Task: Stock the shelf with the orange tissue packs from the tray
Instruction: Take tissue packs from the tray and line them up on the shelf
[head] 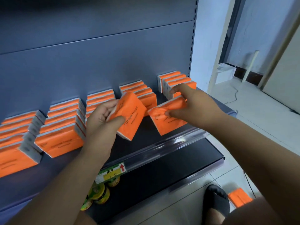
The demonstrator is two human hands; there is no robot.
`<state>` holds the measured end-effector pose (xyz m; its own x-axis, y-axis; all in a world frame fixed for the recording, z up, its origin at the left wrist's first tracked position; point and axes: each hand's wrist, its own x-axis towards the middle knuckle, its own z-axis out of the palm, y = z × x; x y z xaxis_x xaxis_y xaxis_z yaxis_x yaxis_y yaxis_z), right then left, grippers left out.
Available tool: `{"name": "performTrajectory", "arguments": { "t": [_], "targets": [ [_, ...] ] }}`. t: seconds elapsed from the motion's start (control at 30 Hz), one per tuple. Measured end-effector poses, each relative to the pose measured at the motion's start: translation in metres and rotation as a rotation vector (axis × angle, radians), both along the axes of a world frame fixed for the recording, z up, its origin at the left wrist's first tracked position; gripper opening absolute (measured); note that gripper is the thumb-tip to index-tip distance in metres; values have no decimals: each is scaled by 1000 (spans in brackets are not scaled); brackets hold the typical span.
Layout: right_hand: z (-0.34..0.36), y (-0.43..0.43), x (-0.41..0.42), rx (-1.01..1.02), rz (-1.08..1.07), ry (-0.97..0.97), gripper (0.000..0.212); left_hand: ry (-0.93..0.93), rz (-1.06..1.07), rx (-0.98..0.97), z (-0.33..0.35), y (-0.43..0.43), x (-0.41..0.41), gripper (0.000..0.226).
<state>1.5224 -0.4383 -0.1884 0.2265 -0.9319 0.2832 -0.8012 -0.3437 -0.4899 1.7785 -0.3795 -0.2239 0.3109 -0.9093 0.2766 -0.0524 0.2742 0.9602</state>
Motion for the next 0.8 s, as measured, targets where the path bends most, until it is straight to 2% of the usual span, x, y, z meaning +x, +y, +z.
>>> {"name": "performTrajectory", "arguments": {
  "t": [0.13, 0.27, 0.4, 0.5, 0.57, 0.67, 0.7, 0.8],
  "targets": [
    [-8, -14, -25, 4, -129, -85, 37, -253, -134, -20, -13, 1, -6, 55],
    [-20, -23, -33, 121, -221, -157, 34, -487, -138, 12, -26, -8, -17, 53],
    [-24, -31, -36, 124, -243, -131, 33, -339, -126, 53, -23, -28, -37, 53],
    [-26, -37, -39, 164, -264, -106, 33, -381, -38, 30, -25, -48, -46, 50],
    [-28, -39, -41, 197, -269, -95, 32, -575, 15, -40, -28, -58, -44, 50],
    [-27, -41, -43, 209, -269, -90, 31, -1086, 72, -203, -35, -69, -37, 52],
    [-27, -41, -43, 210, -266, -87, 32, -1202, 80, -223, -37, -71, -34, 52],
    [-27, -43, -43, 215, -261, -63, 33, -1360, 144, -234, -42, -75, -34, 46]
  ]
}}
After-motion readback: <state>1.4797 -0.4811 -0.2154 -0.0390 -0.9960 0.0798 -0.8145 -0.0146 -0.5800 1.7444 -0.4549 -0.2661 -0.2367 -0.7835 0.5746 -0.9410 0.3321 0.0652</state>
